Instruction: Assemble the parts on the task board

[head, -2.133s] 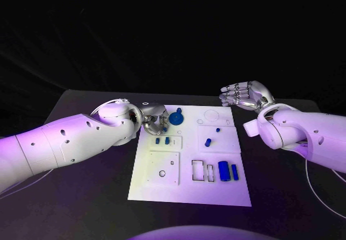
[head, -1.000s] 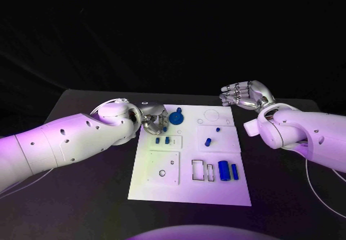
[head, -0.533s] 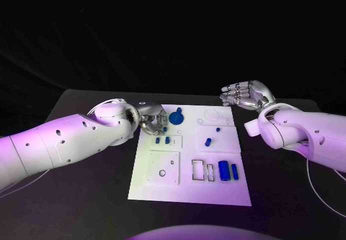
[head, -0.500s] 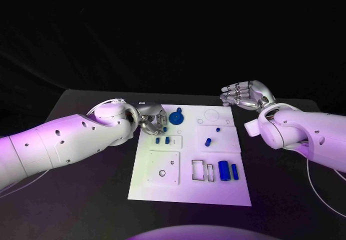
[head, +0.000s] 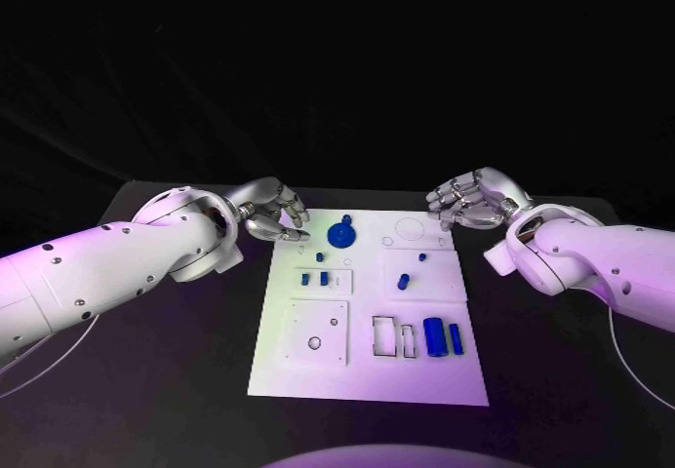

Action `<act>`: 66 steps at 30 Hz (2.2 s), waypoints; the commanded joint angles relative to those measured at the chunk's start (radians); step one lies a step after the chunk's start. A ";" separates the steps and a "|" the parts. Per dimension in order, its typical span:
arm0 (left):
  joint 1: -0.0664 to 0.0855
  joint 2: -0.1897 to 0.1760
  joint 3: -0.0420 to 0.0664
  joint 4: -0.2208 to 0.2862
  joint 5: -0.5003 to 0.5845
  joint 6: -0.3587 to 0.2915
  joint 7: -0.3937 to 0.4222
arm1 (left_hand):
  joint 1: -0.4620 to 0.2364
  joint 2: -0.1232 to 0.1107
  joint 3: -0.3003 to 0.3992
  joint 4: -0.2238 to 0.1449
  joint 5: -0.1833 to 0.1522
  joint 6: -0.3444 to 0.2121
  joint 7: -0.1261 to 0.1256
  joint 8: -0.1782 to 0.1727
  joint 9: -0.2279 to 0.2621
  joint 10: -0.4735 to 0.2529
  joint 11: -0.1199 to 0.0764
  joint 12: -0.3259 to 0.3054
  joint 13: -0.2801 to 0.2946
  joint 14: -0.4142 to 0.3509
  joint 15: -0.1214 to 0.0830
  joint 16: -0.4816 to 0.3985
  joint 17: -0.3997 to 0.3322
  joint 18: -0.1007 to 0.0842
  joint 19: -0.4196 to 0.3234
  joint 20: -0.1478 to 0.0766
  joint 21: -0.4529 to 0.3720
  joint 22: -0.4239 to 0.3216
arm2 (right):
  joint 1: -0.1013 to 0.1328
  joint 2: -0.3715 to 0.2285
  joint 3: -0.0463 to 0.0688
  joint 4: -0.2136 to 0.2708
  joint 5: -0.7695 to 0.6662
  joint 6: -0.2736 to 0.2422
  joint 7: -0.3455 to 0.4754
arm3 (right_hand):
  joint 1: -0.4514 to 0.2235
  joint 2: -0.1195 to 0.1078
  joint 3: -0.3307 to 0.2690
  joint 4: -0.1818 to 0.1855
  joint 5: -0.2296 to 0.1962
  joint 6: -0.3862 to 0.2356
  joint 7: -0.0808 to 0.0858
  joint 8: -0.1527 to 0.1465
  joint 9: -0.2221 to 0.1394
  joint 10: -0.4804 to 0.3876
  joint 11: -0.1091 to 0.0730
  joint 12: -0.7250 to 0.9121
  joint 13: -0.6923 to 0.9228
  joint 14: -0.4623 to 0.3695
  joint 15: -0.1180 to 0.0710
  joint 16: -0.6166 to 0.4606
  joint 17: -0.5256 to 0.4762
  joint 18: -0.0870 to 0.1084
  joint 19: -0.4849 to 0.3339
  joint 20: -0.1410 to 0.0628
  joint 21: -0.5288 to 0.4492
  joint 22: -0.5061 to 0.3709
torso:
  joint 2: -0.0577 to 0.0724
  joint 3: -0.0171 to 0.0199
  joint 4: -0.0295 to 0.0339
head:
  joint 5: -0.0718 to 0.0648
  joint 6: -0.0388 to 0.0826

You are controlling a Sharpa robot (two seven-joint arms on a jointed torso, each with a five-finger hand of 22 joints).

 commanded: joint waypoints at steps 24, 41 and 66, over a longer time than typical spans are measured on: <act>0.000 -0.110 -0.007 0.090 1.023 -0.024 0.324 | 0.043 0.034 0.059 -0.017 0.030 0.045 -0.020 0.050 0.015 0.058 -0.022 0.062 0.010 -0.097 -0.018 -0.100 -0.183 0.034 -0.077 -0.015 -0.192 -0.089 | -0.016 -0.009 0.001 0.110 -0.894 0.236 -0.351 | -0.065 -0.050 0.020 0.015 -0.029 0.022 -0.021 -0.009 0.067 -0.006 -0.019 -0.017 0.010 0.171 -0.032 0.941 0.719 -0.092 0.204 -0.028 0.943 0.890 | 0.002 -0.0017 0.0006 | -0.035 0.013; 0.001 -0.121 -0.007 0.096 1.028 -0.024 0.321 | 0.042 0.033 0.059 -0.018 0.029 0.042 -0.020 0.049 0.015 0.057 -0.022 0.062 0.010 -0.094 -0.018 -0.097 -0.179 0.034 -0.076 -0.015 -0.192 -0.089 | -0.025 0.011 0.001 0.115 -0.914 0.230 -0.370 | -0.037 -0.019 0.122 0.034 -0.096 0.050 -0.031 0.000 0.083 0.031 -0.025 -0.015 0.018 0.172 -0.034 1.042 0.775 -0.114 0.245 -0.026 1.053 1.004 | 0.002 -0.0006 0.0007 | -0.035 0.009; 0.000 -0.122 -0.008 0.095 1.026 -0.022 0.313 | 0.040 0.033 0.060 -0.018 0.027 0.034 -0.018 0.048 0.014 0.052 -0.021 0.060 0.008 -0.095 -0.018 -0.098 -0.182 0.034 -0.077 -0.015 -0.200 -0.093 | -0.040 0.038 0.001 0.109 -0.948 0.261 -0.410 | -0.041 -0.029 0.196 0.042 -0.120 0.073 -0.044 0.026 0.115 0.081 -0.039 -0.012 0.030 0.171 -0.044 1.071 0.781 -0.124 0.265 -0.035 1.094 1.048 | 0.002 -0.0011 -0.0003 | -0.035 -0.002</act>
